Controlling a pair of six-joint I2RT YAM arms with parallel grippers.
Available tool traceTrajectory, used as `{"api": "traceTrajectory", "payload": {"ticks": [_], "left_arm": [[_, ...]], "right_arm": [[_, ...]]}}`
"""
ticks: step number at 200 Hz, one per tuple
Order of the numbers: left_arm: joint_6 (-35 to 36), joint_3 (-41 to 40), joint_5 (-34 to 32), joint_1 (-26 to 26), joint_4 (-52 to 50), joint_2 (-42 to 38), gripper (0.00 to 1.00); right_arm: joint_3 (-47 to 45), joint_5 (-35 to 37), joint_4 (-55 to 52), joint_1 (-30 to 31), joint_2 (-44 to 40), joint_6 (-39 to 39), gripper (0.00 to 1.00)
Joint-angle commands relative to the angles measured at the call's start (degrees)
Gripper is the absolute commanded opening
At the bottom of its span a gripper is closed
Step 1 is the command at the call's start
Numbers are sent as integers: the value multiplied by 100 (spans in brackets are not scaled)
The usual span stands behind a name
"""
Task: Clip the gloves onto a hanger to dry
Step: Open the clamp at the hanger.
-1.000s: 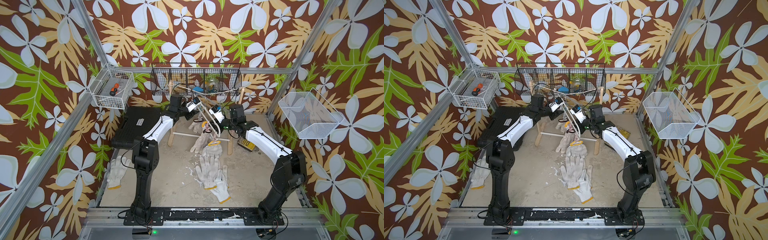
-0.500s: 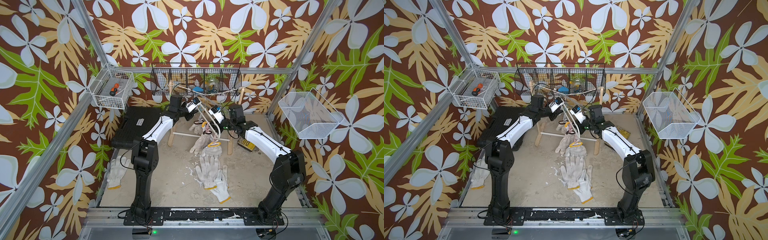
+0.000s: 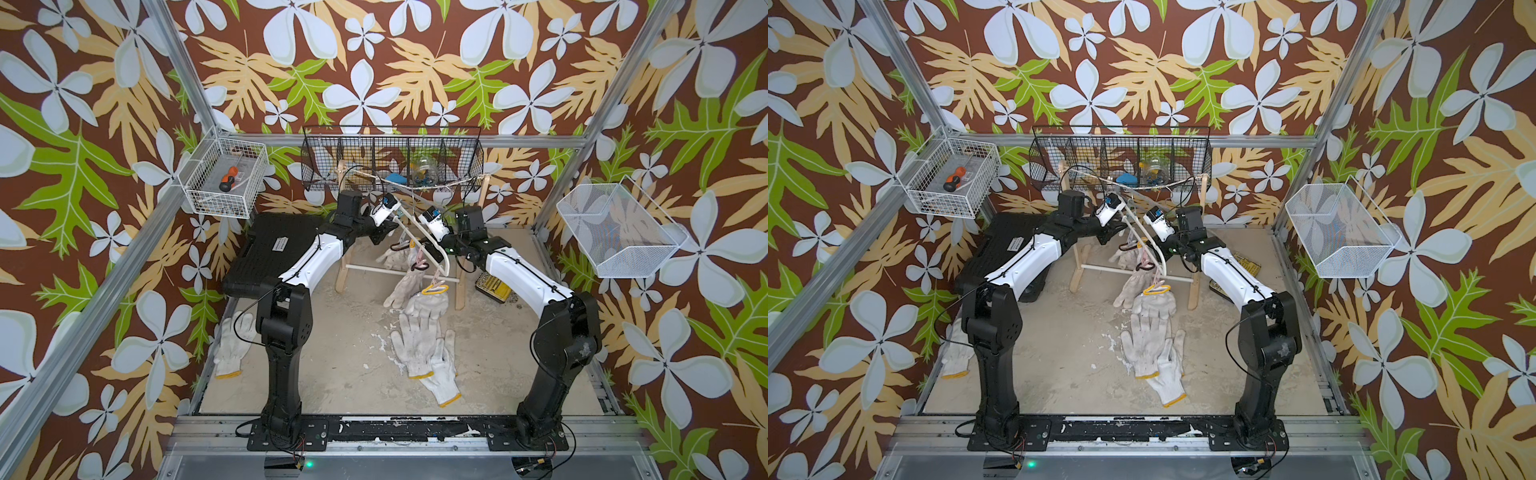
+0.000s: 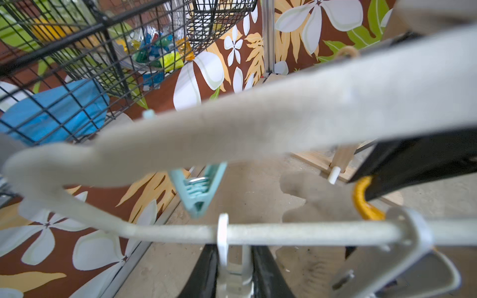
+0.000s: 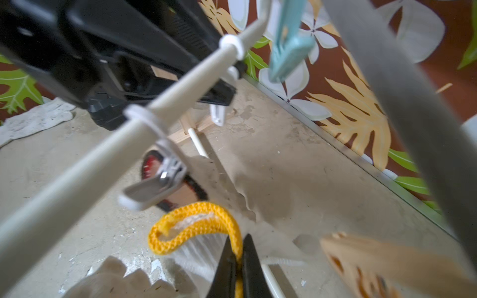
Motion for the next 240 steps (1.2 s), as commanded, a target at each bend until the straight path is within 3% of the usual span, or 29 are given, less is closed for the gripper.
{"api": "traceTrajectory", "payload": {"ticks": [1,101,152,183,240], "left_arm": [[-282,-152,487,-12,262,-127,24],[-538,-486,697,-13,843,-186,24],[-530,-521,753,-7,843,-183,25],[-596,-460,894,2,876,-184,25],[-780,-743,1190,-2,1020,-316,25]], "right_arm": [[84,242,-67,-38,133,17,0],[398,-127,399,185,614,453,0],[-14,-110,1329,145,324,1349,0],[-370,-122,1579,184,198,1425,0],[245,936,651,313,592,700,0]]}}
